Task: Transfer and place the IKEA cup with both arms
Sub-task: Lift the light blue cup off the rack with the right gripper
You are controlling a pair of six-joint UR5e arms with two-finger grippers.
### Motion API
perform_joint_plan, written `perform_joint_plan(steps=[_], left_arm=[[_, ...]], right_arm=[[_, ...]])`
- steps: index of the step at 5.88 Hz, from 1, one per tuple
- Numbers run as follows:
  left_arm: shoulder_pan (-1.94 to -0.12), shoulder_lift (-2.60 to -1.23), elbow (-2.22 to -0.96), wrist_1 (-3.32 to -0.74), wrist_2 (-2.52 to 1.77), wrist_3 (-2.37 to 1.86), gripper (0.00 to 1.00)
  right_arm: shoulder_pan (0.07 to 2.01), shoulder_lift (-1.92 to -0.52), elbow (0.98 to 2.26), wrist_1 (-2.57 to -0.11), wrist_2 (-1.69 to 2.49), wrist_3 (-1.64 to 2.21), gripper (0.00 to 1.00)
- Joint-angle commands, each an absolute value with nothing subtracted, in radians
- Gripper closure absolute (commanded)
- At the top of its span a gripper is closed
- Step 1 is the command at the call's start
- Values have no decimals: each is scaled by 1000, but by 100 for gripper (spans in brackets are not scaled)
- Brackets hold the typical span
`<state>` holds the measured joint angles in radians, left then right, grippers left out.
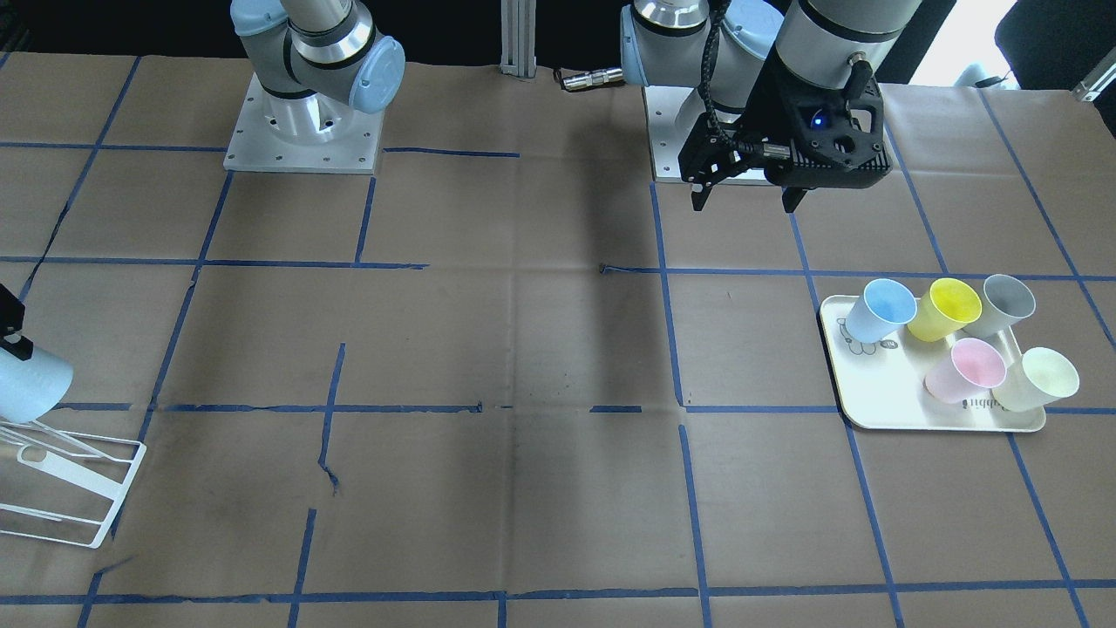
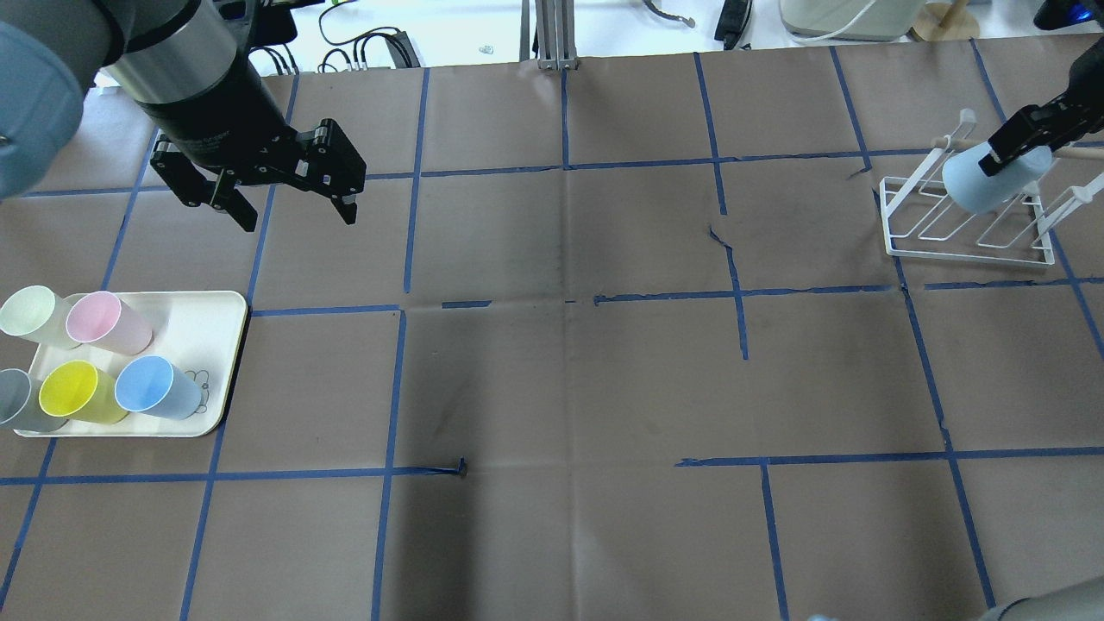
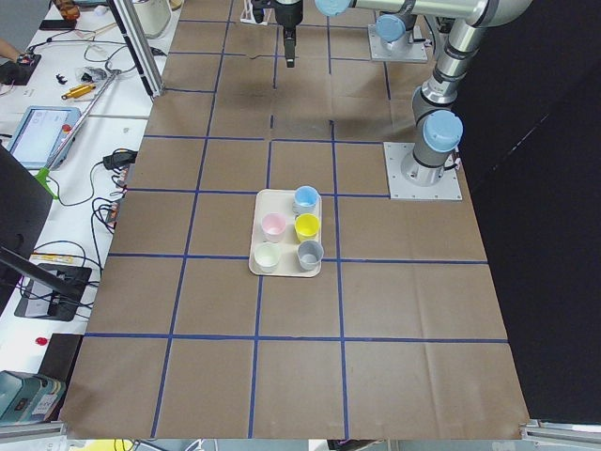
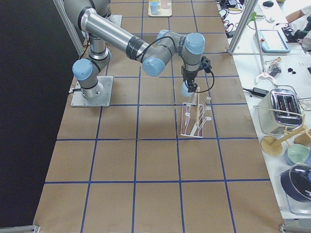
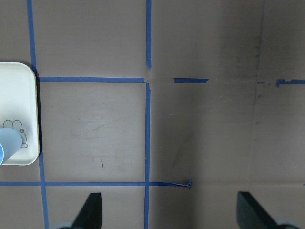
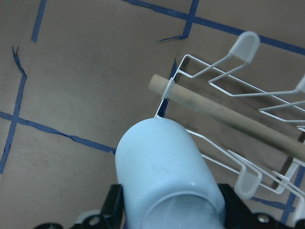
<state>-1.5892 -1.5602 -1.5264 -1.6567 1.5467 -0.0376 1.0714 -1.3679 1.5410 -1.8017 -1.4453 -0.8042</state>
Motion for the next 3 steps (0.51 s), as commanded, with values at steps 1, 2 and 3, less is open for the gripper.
perform_joint_plan(steps=[1, 2, 3], left_arm=[[-1589, -1560, -1526, -1657, 1545, -37, 2], [-1589, -1560, -1526, -1658, 1543, -35, 2], [-1591, -1560, -1526, -1658, 1543, -35, 2]], right_arm=[[1078, -1497, 1542, -1731, -1427, -805, 60], [1078, -1534, 1540, -1662, -1370, -804, 60], [1077, -1567, 1539, -1547, -1229, -804, 60]])
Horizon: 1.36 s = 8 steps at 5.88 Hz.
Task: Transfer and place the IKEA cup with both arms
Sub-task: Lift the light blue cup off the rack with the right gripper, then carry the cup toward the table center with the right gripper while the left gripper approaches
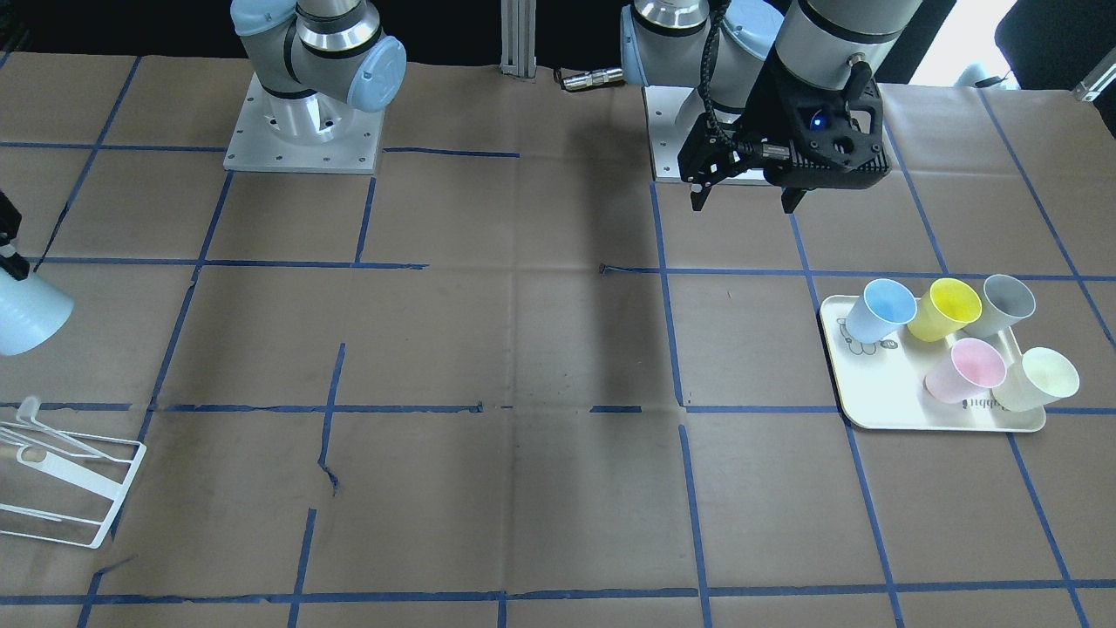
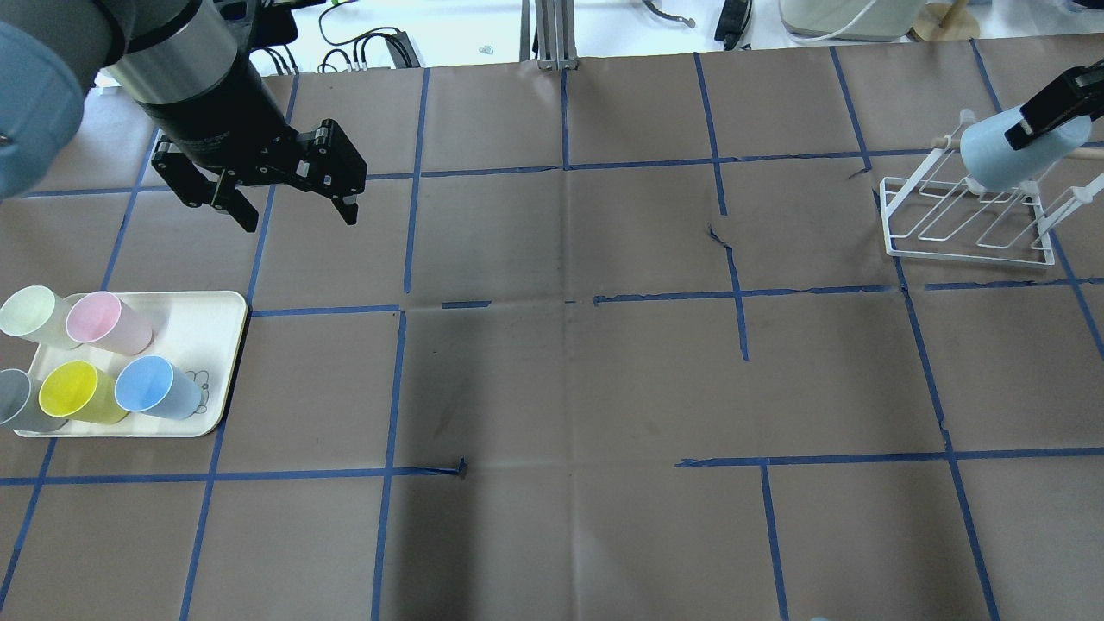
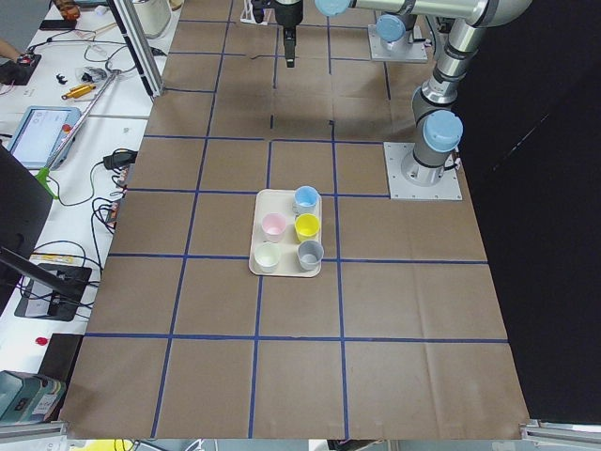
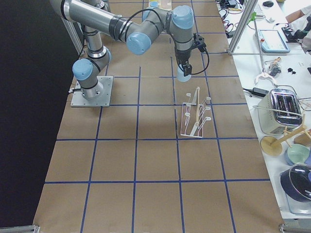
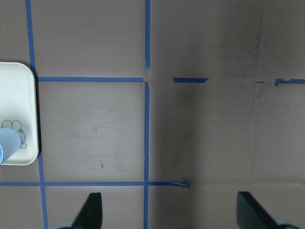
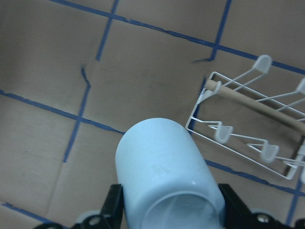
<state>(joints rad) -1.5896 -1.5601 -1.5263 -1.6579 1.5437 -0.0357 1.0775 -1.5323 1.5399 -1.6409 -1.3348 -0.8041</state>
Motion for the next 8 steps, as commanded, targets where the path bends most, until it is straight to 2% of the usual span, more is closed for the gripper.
perform_joint_plan(steps=[1, 3, 4, 5, 6, 8], left_arm=[[-1589, -1559, -1526, -1658, 1537, -34, 2], [-1588, -1559, -1529, -1660, 1522, 3, 2], [-1586, -1559, -1529, -1660, 1520, 18, 2], [-1572, -1559, -1534, -1663, 1437, 46, 2], [-1512, -1557, -1539, -1689, 1292, 81, 2], [-1387, -1557, -1543, -1874, 1012, 153, 2]], right_arm=[[1077, -1572, 1539, -1400, -1054, -751, 60], [1083, -1575, 1540, -1056, -758, -730, 60], [1124, -1575, 1540, -928, -673, -742, 64], [1193, -1575, 1540, -872, -602, -752, 73], [1266, -1565, 1552, -852, -494, -752, 77], [1325, -1533, 1581, -853, -387, -755, 78]])
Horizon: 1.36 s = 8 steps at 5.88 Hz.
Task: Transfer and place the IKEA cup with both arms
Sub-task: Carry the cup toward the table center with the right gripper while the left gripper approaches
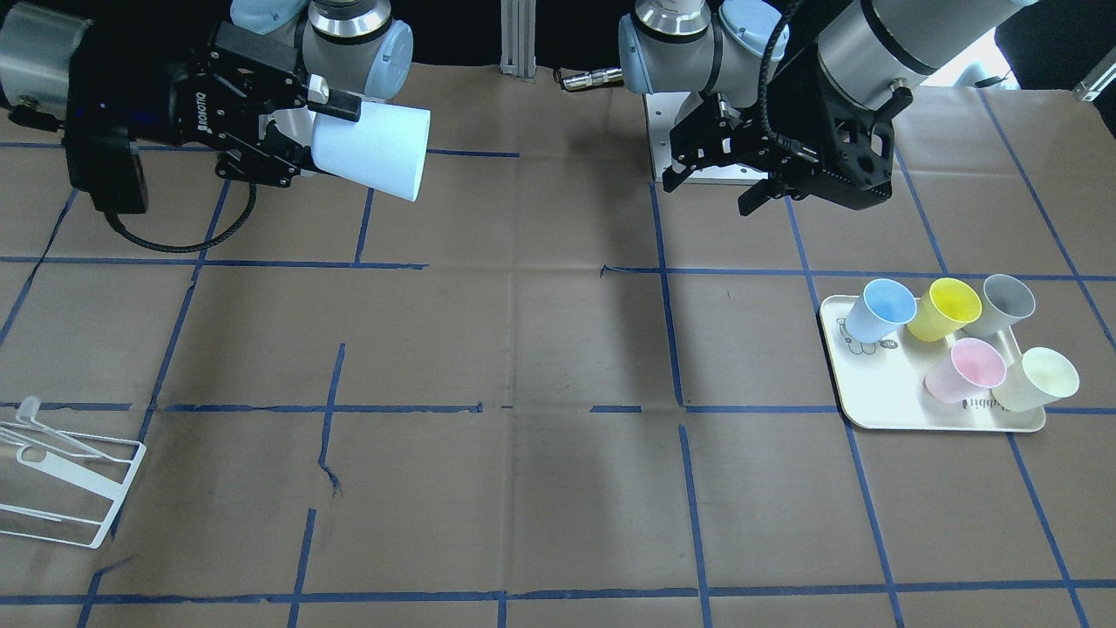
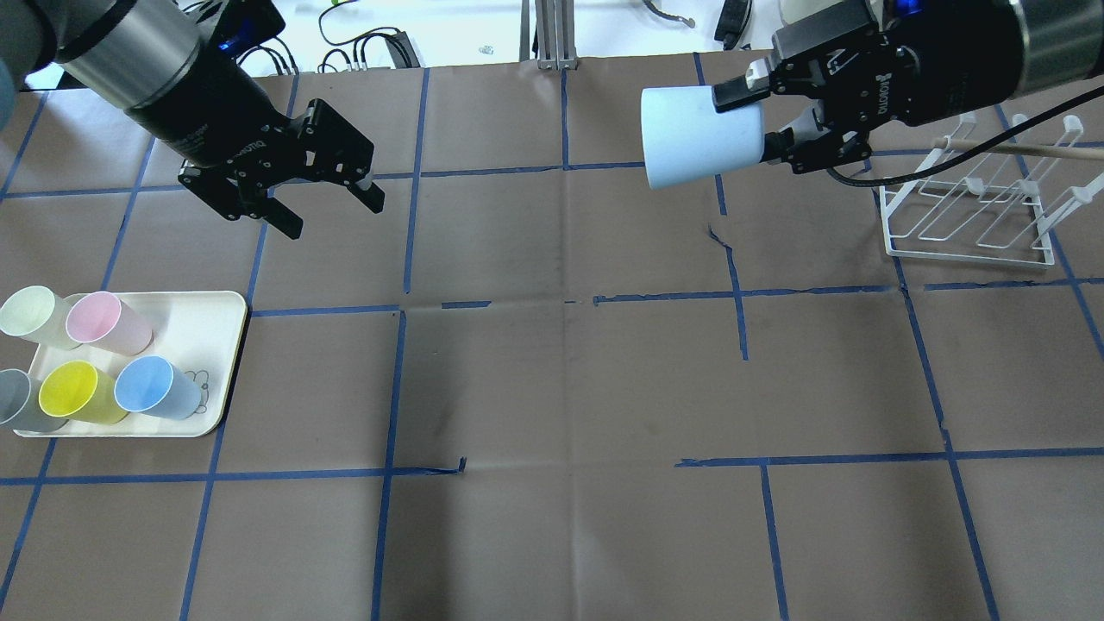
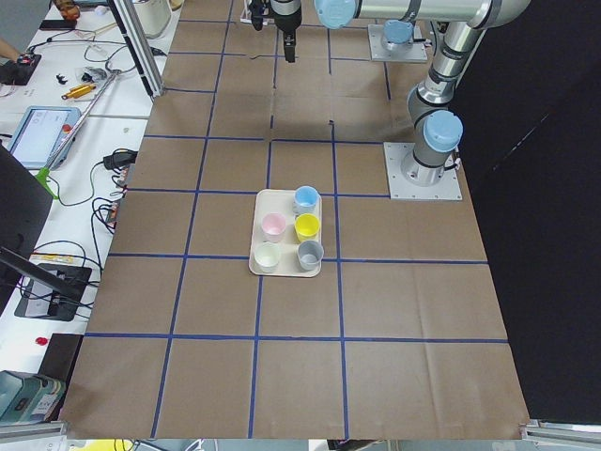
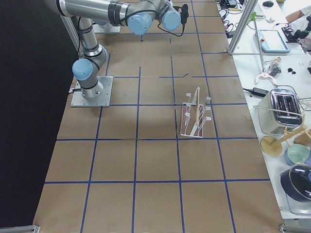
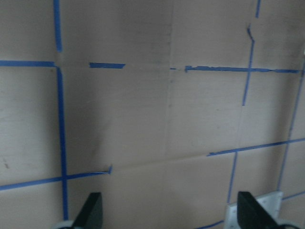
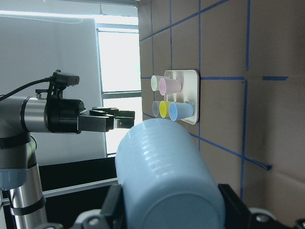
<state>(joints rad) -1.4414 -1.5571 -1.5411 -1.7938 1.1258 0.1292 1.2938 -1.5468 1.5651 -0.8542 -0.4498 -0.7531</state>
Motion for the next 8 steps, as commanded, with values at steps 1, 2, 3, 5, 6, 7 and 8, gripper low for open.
perform_joint_plan(steps=[1, 2, 3, 5, 6, 7, 8], left_arm=[[-1375, -1562, -1549, -1920, 929, 170, 2], [-1376, -1562, -1590, -1930, 816, 176, 2], [-1379, -1560, -1621, -1931, 638, 176, 2], [-1379, -1554, -1652, -1931, 455, 179, 2], [-1382, -1554, -1654, -1930, 322, 179, 1], [-1396, -1552, -1655, -1924, 226, 184, 1], [-1416, -1551, -1660, -1915, 185, 187, 1]], right_arm=[[1347, -1508, 1600, -856, -362, -796, 78], [1362, -1493, 1606, -856, -336, -798, 80], [1371, -1494, 1609, -850, -319, -796, 81], [1408, -1497, 1609, -848, -290, -782, 82], [1407, -1497, 1611, -848, -290, -782, 82], [1408, -1499, 1611, -848, -291, -782, 82], [1407, -1500, 1611, -848, -291, -782, 82]])
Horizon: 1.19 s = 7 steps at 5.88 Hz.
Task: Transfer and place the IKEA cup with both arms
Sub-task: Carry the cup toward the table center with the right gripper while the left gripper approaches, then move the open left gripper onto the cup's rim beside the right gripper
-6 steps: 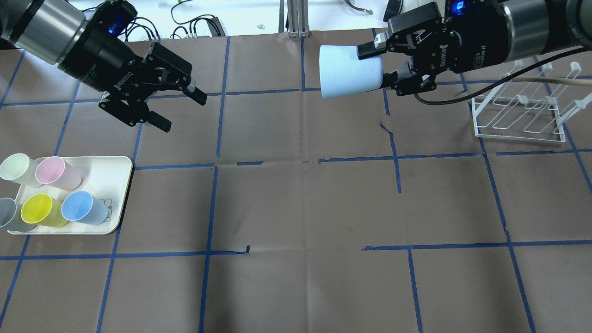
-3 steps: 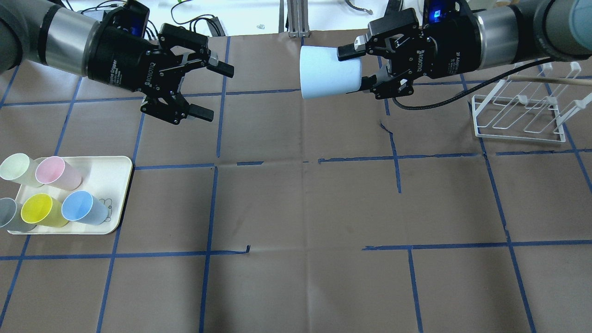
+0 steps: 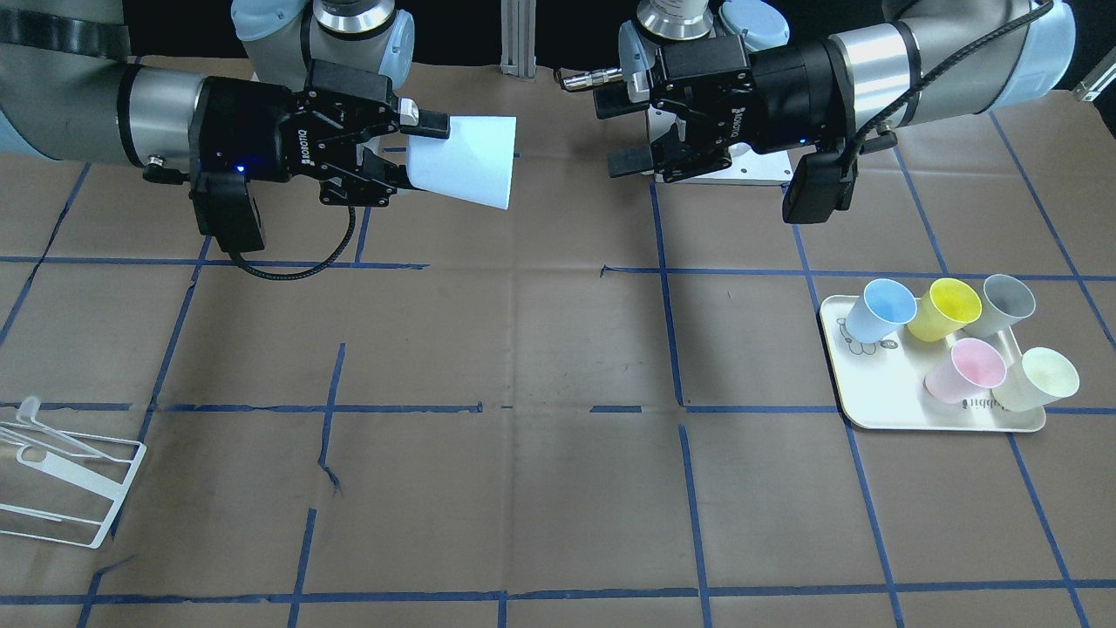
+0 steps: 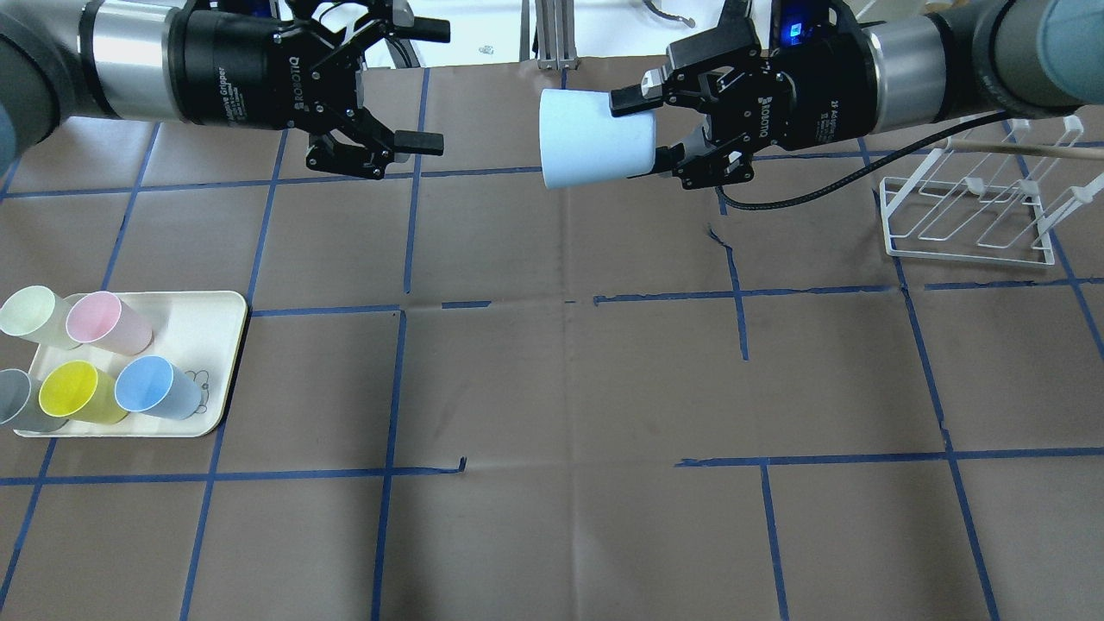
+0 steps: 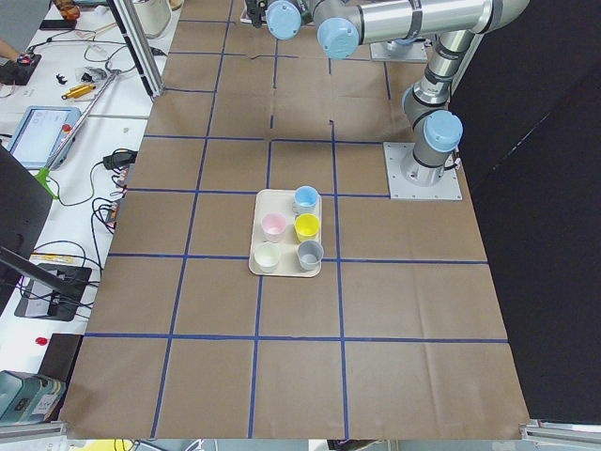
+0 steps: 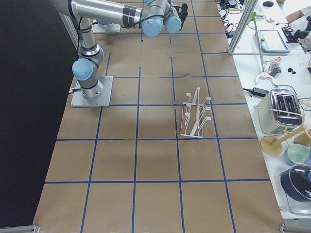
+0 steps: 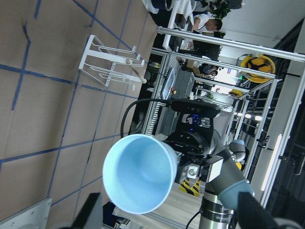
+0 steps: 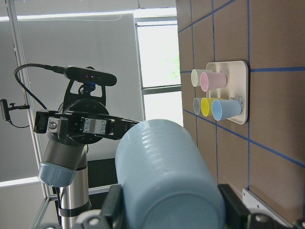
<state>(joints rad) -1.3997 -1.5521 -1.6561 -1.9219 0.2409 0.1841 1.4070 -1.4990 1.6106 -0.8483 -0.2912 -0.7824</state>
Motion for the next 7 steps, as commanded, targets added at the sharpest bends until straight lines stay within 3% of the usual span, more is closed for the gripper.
perform_joint_plan(steps=[1, 6, 7], left_arm=[[-1433, -1561, -1661, -1872, 184, 213, 1], [-1514, -1641, -1658, -1755, 172, 207, 2], [-1519, -1646, -1660, -1756, 170, 216, 8]], right_arm=[[1405, -1500, 1611, -848, -291, -782, 82], [1404, -1505, 1611, -848, -291, -773, 82], [1404, -1506, 1611, -848, -291, -773, 82]])
